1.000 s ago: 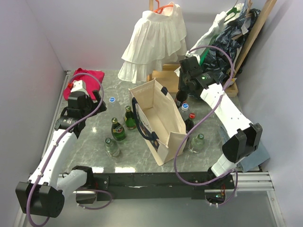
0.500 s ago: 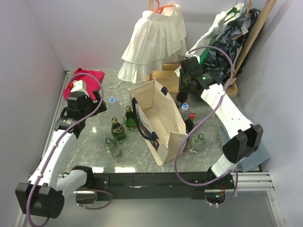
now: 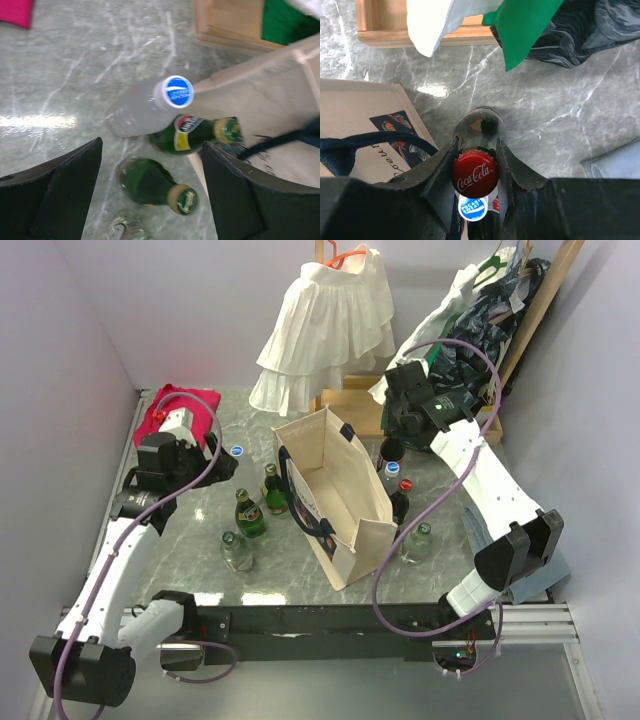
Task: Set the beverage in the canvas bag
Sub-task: Pick up the drink from the center of the board.
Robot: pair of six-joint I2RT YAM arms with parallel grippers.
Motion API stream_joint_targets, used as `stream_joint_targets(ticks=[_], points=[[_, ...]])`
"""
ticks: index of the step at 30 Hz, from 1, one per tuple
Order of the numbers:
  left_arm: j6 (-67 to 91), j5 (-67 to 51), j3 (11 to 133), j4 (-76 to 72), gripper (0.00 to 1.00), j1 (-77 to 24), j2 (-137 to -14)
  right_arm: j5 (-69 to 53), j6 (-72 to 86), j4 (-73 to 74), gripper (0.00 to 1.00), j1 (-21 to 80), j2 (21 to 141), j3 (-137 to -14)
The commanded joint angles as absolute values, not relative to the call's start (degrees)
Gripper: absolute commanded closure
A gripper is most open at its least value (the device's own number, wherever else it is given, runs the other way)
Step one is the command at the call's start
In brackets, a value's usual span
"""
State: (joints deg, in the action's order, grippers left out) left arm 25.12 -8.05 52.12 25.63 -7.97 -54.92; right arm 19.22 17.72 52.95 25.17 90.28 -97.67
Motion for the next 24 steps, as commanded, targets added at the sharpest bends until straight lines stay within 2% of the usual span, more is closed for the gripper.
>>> stream_joint_targets(ticks=[1, 7, 11, 16, 20, 24], points=[[24.7, -14.3, 57.6, 27.2, 0.16, -8.2, -51.9, 22.8, 16.8, 49.6, 1.0, 25.5, 84.1, -104.0], [24.8, -24.7, 65.7, 28.8, 0.21, -8.3, -53.8, 24.3, 16.1, 50.5, 1.0, 25.3, 84.5, -106.2], [25.7, -30.3, 69.5, 28.5, 0.29, -8.4, -57.7, 25.3, 15.1, 51.4, 1.0, 25.2, 84.9, -109.2], [26.1, -30.6, 69.1, 25.6, 0.35, -8.8, -59.3, 23.5, 14.9, 53.1, 1.0, 24.2, 85.1, -112.5], [25.8, -31.4, 70.0, 25.5, 0.44, -10.7, -62.5, 23.1, 15.0, 53.8, 1.0, 23.6, 84.7, -114.2], [25.3, -26.7, 71.5, 26.1, 0.45, -15.0, -65.2, 22.9, 14.9, 54.6, 1.0, 23.3, 84.9, -116.2]])
